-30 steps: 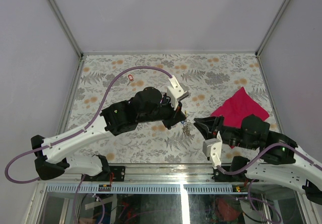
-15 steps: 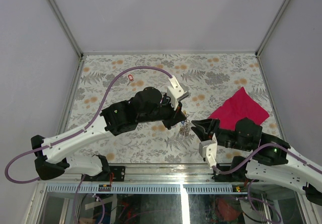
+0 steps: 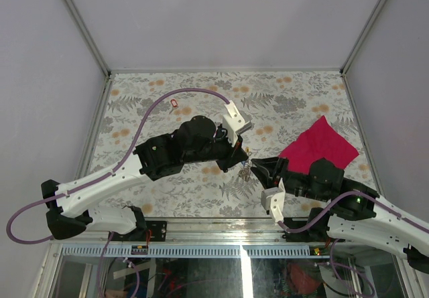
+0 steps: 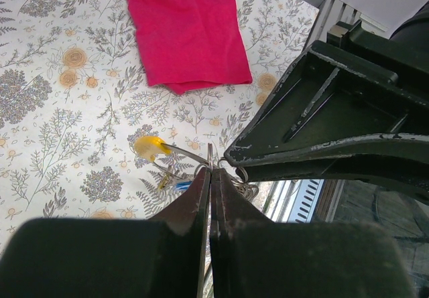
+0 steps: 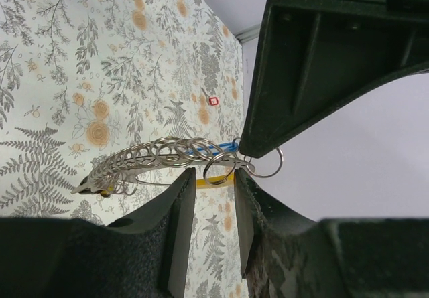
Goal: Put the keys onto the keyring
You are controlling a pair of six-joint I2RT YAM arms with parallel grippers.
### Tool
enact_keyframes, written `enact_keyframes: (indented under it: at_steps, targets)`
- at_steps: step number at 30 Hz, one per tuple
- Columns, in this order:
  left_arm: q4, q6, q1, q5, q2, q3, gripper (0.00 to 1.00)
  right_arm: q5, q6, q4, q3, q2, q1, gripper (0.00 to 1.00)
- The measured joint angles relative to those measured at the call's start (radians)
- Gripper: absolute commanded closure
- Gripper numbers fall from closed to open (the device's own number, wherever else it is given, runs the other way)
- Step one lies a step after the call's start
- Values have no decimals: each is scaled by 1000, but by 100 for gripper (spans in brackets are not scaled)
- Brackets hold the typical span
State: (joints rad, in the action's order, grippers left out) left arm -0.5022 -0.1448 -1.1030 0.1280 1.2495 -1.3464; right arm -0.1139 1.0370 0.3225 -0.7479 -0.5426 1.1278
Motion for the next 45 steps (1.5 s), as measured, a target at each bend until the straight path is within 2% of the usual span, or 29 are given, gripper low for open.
enact_keyframes:
  at_steps: [10, 28, 37, 45]
  targets:
    - [0, 0, 0, 0, 0, 0, 100, 1, 8, -44, 2, -6, 0, 68]
    - [0, 0, 5, 0, -11, 0, 100, 26, -18, -55, 6, -17, 0, 100]
    - [6, 0, 5, 2, -18, 1, 100, 53, -158, -40, -62, -45, 0, 100]
    - [35, 4, 5, 30, -56, 36, 86, 34, -339, 99, -207, -96, 0, 100]
